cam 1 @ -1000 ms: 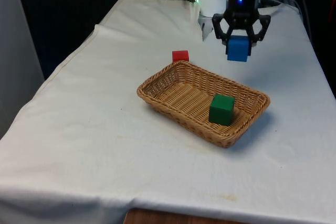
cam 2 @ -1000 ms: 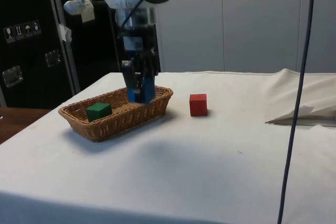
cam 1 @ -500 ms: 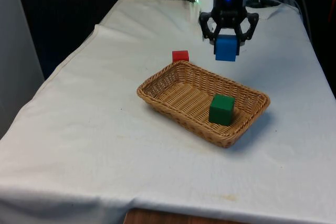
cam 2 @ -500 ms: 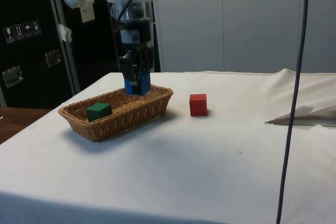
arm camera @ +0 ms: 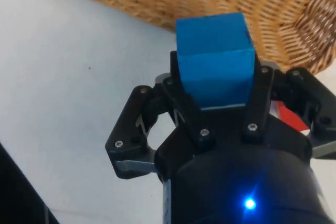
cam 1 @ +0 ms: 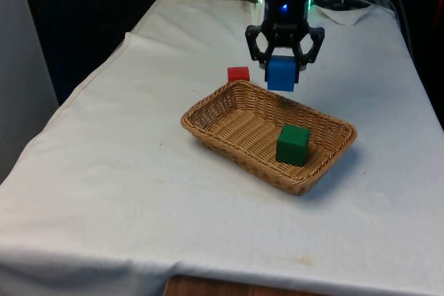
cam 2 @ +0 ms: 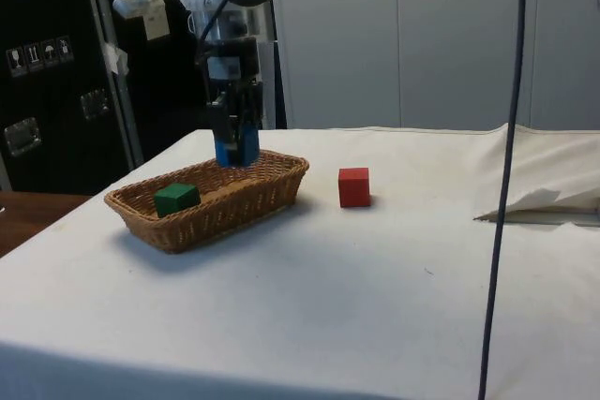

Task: Pick up exactly two blocks and place them into the basket.

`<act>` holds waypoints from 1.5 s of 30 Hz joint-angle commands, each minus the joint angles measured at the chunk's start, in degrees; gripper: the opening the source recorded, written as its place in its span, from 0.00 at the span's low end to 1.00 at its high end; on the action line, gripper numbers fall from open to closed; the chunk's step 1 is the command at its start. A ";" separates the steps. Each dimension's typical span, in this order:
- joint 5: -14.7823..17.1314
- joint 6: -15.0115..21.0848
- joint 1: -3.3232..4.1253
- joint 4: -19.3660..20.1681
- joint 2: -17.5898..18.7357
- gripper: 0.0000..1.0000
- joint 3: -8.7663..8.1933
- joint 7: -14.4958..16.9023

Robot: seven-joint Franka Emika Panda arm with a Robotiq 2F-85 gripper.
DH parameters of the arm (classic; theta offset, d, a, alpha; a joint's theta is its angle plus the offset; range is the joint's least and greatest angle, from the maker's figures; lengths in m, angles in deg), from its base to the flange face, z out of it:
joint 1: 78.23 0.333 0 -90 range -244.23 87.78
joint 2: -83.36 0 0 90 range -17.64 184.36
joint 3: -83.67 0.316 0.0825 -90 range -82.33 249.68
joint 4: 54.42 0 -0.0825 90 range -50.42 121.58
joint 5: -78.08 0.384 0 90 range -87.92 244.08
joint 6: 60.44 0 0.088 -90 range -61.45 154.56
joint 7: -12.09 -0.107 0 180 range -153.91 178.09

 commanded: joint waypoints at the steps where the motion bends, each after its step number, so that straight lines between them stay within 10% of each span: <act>1: 0.69 -0.63 -0.46 -0.63 0.34 0.01 0.23 1.03; 39: 6.25 3.78 -2.18 -6.36 12.32 0.01 -3.15 15.58; 45: 5.79 3.61 -1.78 -6.36 12.43 0.56 -3.84 15.30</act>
